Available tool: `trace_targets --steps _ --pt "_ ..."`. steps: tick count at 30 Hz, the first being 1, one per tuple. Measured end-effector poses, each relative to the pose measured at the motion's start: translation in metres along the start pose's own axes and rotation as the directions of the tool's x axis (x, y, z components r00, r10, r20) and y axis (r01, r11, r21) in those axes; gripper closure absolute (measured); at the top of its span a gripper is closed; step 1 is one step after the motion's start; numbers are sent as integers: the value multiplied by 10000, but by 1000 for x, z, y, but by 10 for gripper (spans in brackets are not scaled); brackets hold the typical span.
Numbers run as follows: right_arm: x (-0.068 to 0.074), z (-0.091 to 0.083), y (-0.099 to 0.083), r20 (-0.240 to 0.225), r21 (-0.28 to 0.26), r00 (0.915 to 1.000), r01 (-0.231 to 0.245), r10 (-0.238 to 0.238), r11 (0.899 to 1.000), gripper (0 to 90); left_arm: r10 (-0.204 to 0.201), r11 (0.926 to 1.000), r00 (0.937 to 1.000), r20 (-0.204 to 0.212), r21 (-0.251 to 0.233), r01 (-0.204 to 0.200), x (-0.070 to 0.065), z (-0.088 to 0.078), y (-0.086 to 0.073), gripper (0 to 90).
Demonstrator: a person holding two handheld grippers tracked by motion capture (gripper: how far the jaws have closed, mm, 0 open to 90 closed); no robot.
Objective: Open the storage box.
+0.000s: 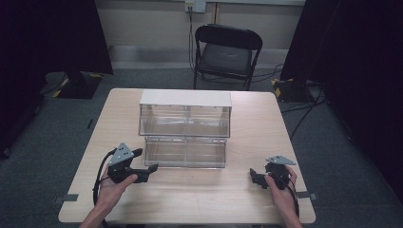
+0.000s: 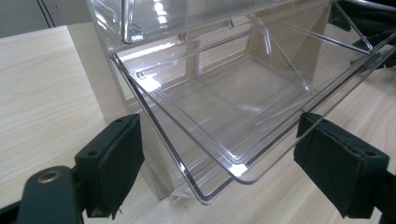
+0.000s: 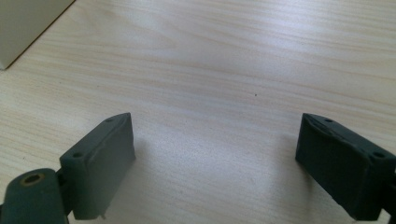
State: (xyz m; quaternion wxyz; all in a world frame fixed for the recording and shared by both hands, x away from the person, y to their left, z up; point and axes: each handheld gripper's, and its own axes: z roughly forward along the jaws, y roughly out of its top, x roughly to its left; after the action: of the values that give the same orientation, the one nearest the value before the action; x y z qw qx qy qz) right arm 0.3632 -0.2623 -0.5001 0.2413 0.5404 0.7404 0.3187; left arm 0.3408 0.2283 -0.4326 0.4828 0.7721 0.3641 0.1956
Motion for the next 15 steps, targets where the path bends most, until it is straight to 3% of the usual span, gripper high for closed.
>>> trace_targets --steps 6,15 --pt "0 0 0 -2 -6 10000 17 -17 10000 109 -224 9997 9997 -24 -65 224 -2 2 2 153" --pt "0 0 0 -4 2 10000 3 -3 10000 108 -14 10000 10000 61 -86 14 -3 3 6 154"
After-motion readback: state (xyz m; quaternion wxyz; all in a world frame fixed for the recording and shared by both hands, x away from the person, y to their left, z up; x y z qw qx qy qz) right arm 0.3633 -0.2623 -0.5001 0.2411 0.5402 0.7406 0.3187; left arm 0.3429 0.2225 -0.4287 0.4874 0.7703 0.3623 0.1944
